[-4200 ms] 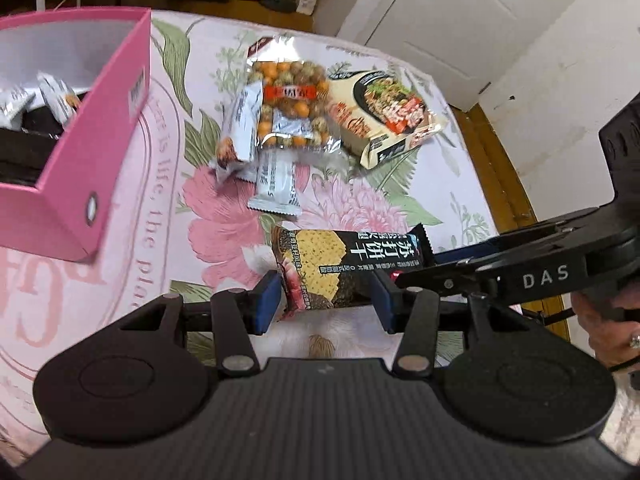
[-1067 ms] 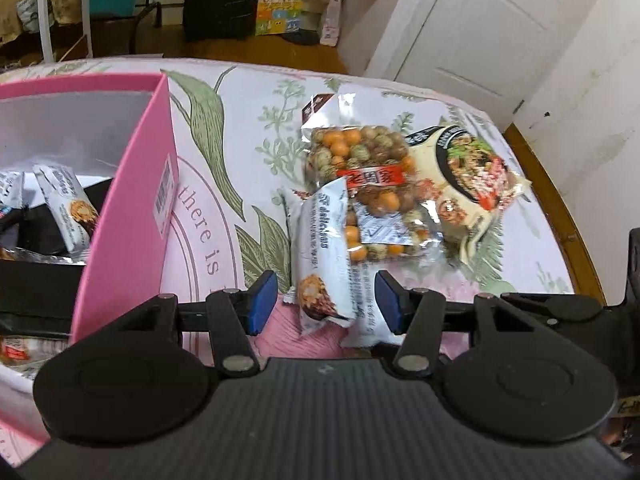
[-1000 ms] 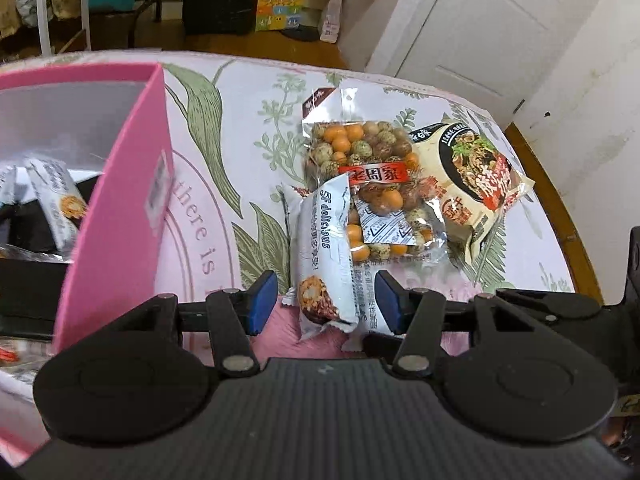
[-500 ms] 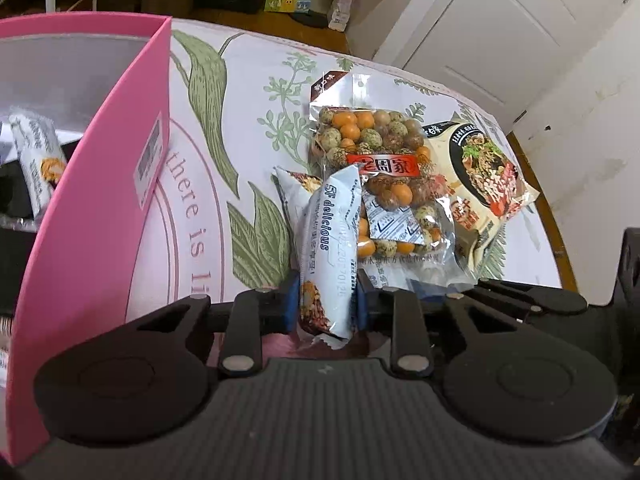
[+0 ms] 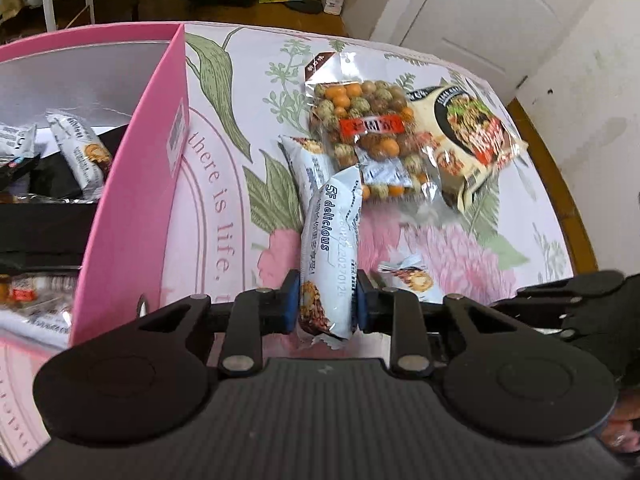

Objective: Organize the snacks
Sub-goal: 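Grasp a white snack bar with the left gripper while the right gripper grasps another white bar, then lower both white bars into the pink box and open both grippers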

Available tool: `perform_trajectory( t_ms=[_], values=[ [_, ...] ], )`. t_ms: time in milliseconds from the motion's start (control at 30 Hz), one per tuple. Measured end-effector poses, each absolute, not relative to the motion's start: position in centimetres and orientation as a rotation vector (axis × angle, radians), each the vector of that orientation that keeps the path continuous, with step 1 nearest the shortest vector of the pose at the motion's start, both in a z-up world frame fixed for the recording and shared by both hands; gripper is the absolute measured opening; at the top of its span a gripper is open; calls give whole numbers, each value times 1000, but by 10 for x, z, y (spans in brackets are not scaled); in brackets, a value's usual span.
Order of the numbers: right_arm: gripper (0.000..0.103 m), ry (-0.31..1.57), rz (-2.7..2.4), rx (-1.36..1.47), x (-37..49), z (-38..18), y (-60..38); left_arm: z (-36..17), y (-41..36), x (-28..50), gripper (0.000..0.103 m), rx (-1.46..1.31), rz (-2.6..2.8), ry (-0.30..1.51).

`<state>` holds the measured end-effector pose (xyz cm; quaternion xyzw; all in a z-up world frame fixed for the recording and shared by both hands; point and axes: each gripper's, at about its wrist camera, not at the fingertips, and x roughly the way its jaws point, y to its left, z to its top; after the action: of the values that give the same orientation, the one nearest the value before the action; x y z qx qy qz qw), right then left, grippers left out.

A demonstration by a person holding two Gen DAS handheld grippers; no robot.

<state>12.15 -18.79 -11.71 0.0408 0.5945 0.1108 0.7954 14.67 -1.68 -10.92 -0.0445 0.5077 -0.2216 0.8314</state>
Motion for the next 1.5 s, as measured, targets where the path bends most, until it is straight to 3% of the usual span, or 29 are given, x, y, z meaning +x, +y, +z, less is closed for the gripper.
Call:
perform_trajectory(
  t_ms=[633, 1233, 1500],
  values=[
    [30, 1233, 391, 122, 60, -58, -170, -76, 25, 88, 26, -73, -503, 1182],
    [30, 1062, 638, 120, 73, 41, -84, 25, 126, 83, 26, -119, -405, 993],
    [30, 987, 647, 106, 129, 30, -38, 19, 163, 122, 27, -122, -274, 899]
  ],
)
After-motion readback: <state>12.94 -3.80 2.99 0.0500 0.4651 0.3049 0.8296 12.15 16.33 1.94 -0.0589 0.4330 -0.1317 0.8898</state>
